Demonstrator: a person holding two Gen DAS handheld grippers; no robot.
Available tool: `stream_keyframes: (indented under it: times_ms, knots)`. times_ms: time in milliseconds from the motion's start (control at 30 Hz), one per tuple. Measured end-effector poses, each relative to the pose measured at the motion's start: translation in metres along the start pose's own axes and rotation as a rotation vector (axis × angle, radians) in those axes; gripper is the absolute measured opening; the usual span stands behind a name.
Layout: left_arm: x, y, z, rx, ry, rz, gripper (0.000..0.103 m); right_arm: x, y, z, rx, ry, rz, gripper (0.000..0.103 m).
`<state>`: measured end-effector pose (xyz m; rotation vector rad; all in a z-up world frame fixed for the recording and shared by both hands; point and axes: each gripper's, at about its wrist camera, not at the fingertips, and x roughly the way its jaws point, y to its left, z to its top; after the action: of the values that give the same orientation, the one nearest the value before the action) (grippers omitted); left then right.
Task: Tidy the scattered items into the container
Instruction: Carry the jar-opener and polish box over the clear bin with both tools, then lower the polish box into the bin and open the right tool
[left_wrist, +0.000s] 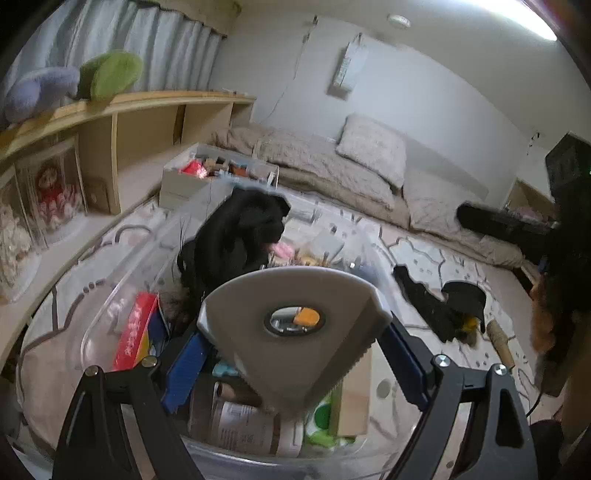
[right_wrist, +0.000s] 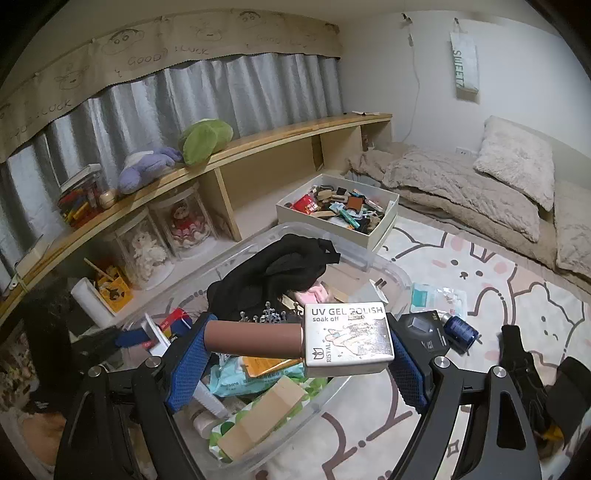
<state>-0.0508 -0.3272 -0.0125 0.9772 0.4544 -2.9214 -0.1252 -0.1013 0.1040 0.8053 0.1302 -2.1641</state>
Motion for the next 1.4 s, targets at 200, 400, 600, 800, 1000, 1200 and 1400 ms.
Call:
stream_keyframes:
  times_ms: [200,400,600,800,1000,1200,1400]
  knots:
    - [0.015,0.017,0.002,0.011,0.085,0.066,0.087,0.005,0.001,-0.002,-0.001,0.016,0.007,0.087]
    - [0.022,0.034,0.009,-0.038,0.129,0.071,0.087,0.011,0.0,-0.006,-0.006,0.035,0.005,0.087]
    - [0.041,0.029,0.021,-0.003,0.143,0.125,0.087,0.025,-0.006,-0.007,0.007,0.063,0.006,0.087]
    - [0.033,0.023,0.034,0.061,0.147,0.166,0.087,0.05,-0.006,-0.008,-0.024,0.107,0.04,0.087]
    - [0.02,0.027,0.045,0.148,0.123,0.28,0.087,0.09,0.006,-0.011,-0.062,0.178,0.083,0.087]
    - [0.023,0.031,0.045,0.164,0.15,0.282,0.087,0.126,0.013,-0.017,-0.102,0.236,0.144,0.087]
    - [0.039,0.029,0.051,0.169,0.165,0.287,0.087,0.133,-0.007,-0.016,-0.011,0.214,0.16,0.103]
